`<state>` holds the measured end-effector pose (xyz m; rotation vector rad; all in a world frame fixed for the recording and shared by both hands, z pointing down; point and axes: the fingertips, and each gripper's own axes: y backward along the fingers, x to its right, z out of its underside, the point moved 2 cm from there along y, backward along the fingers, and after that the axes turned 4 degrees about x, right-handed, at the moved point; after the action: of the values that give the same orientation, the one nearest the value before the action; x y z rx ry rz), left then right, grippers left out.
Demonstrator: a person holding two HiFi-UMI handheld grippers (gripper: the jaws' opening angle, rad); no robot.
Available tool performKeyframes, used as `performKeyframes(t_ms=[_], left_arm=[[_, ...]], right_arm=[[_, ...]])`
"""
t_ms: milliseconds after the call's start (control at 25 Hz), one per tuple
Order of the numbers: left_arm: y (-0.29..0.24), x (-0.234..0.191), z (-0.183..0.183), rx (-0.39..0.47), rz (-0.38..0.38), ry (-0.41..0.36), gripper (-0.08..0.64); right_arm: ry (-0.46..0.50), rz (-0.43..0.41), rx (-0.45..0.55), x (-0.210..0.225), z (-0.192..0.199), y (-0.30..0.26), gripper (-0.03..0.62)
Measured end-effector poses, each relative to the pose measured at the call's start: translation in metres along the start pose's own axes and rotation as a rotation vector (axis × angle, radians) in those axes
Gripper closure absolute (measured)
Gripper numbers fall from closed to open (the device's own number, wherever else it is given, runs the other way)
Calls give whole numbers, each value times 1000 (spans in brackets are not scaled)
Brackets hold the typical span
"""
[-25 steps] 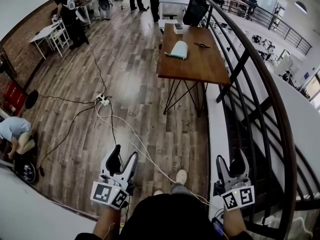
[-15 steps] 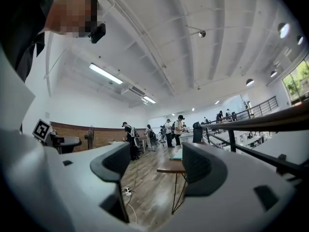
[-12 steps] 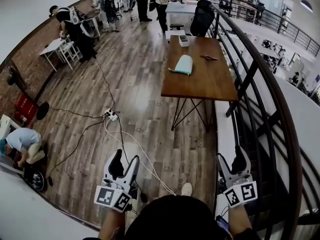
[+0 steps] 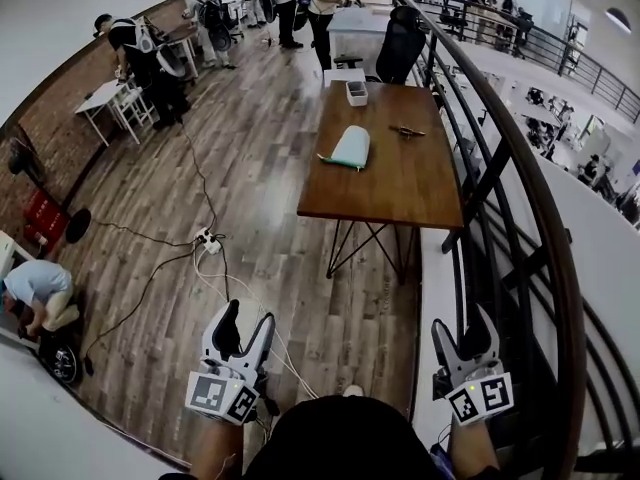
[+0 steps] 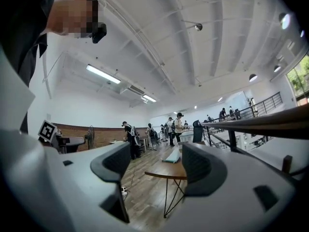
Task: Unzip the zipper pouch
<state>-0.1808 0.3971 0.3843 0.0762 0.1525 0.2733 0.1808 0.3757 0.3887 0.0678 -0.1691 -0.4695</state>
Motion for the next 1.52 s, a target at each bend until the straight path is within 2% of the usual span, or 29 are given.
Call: performKeyframes(t_ms=[160, 480, 800, 1040, 1360, 1520], left_arm=[[-19, 11, 13, -9, -21, 60, 290], [-38, 18, 21, -62, -28, 27, 290], [-104, 23, 31, -40, 66, 41, 290], [-171, 2, 31, -19, 100, 41, 290], [-248, -29, 25, 25, 141, 71, 290], [-272, -49, 30, 16, 151, 85, 290]], right_arm=[[-19, -11, -19, 21, 7, 2, 276], [-66, 16, -29, 55, 20, 3, 285], [-54, 103, 4, 89, 20, -11, 288], [-18, 151, 12, 114, 8, -61, 292], [31, 145, 45, 124, -17, -140, 299], [44, 144, 21, 124, -11, -178, 302]])
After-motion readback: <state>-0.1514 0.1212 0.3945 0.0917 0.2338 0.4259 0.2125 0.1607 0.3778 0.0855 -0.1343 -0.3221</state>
